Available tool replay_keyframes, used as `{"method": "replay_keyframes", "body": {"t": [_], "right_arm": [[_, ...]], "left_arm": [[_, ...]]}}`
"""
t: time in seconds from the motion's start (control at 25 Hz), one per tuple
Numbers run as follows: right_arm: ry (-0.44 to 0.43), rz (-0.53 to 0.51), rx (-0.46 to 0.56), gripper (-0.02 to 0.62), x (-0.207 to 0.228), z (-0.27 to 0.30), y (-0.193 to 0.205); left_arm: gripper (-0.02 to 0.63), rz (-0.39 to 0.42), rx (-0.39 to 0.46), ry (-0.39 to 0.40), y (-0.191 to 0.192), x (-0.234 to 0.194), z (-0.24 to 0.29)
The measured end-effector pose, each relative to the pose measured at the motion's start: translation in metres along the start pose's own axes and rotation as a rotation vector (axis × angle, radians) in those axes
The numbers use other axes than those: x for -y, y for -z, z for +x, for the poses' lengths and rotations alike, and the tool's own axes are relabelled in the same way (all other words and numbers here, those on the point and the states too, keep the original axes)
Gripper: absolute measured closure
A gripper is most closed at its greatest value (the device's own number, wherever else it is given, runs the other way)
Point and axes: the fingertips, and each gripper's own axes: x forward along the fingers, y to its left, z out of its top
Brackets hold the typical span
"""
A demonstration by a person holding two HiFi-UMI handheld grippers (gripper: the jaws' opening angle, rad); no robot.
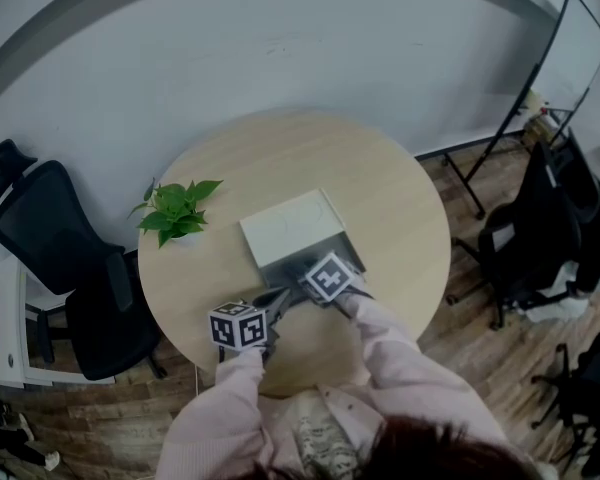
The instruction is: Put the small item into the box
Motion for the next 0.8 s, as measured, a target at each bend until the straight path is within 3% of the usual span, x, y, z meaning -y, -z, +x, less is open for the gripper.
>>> {"method": "replay_keyframes", "body": {"t": [0.2,0.56,0.8], "right_arm": [[0.094,0.032,0.113,0.466,0.021,-0.015,-0.002],[0.022,0.16,0.318,0.512,-0.003,-0.047,-0.011],[0.011,0.195,0.402,0.547,-0.009,-0.063,-0.01]], "left_arm": [[0.597,0.005,0.016,0.001,-0.002,-0.001,-0.005],[0.597,0.059,0.077,0.029,-0.014,0.015,-0.006],[0.597,0.074,0.109,0.021,-0.019,0.017,-0.01]]}}
